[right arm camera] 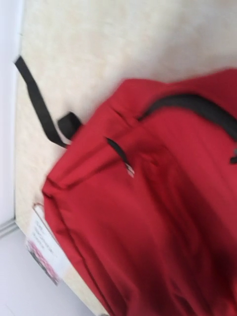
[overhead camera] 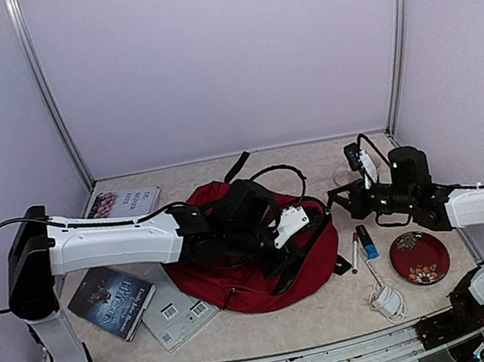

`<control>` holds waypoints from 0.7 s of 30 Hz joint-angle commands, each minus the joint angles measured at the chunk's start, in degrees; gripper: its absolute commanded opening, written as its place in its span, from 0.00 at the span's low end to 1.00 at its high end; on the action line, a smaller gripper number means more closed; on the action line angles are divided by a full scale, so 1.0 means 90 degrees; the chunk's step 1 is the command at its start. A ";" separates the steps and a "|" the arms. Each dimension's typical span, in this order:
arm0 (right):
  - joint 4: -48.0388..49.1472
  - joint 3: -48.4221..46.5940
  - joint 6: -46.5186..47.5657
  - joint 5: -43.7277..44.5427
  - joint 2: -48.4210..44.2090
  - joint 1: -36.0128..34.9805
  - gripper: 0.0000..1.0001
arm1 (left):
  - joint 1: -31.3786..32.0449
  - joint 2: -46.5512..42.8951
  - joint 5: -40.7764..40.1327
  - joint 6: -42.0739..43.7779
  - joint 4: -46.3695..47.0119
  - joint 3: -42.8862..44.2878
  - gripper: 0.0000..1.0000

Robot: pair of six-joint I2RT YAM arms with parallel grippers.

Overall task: Pack the student bag
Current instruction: Unzip the largest pocket of the student bag.

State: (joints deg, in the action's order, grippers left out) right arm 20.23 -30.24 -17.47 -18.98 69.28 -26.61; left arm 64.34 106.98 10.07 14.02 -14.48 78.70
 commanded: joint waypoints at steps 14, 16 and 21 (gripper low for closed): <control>0.0095 -0.1637 0.0712 0.0495 0.1143 0.0388 0.00 | 0.0524 -0.2846 -0.0758 0.1268 0.0482 -0.0549 0.00; 0.0065 -0.1807 0.0775 0.0393 0.1260 0.0387 0.00 | 0.0536 -0.2944 -0.0656 0.1434 0.0539 -0.0581 0.00; 0.0042 -0.2170 0.0810 -0.0090 0.1518 0.0387 0.00 | 0.0612 -0.3166 0.0377 0.1687 0.0932 -0.0736 0.00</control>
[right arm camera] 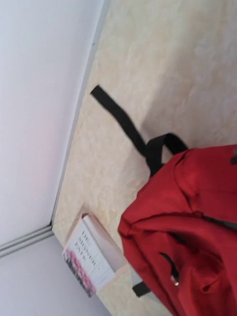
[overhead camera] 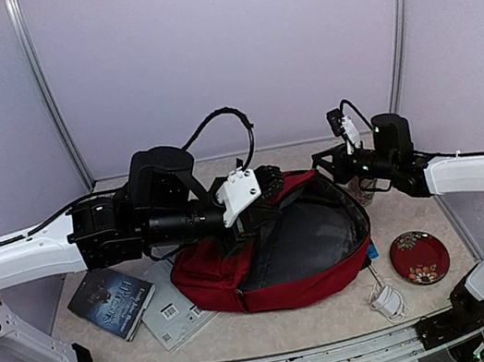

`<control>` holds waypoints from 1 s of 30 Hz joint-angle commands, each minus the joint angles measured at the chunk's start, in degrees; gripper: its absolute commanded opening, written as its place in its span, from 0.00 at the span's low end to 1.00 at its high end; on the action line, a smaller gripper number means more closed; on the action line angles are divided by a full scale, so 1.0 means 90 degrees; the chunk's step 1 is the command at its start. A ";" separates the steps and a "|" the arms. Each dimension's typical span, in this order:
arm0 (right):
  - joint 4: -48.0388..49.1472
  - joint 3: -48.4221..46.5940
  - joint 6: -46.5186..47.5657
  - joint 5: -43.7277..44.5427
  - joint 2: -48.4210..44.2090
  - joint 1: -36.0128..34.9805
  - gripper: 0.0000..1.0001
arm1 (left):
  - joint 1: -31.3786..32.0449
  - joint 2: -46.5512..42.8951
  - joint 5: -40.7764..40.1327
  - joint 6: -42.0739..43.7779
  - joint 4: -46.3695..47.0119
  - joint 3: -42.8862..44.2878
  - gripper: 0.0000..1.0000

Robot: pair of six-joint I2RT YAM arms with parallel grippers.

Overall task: Pack the student bag
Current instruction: Unzip the largest pocket of the student bag, then adjust the student bag at the center of the board.

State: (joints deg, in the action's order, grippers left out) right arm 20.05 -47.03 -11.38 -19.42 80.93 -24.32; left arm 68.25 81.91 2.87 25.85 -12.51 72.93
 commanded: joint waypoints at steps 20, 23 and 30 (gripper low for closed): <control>-0.0580 -0.0561 -0.0206 -0.0804 -0.1118 0.0197 0.00 | -0.1835 0.0492 0.1225 -0.0138 0.1433 0.0696 0.00; -0.1300 -0.0912 -0.0100 -0.1140 -0.1285 0.0201 0.00 | -0.1984 0.0775 0.1229 0.0478 0.1091 0.1539 0.00; -0.0660 0.0375 -0.0607 -0.1352 -0.2188 0.0055 0.00 | -0.2411 0.0613 0.2119 0.0780 0.1244 0.0421 0.00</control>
State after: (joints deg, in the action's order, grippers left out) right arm 10.50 -49.45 -14.00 -28.29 64.58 -23.11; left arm 47.72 89.49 16.60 30.37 -4.84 85.41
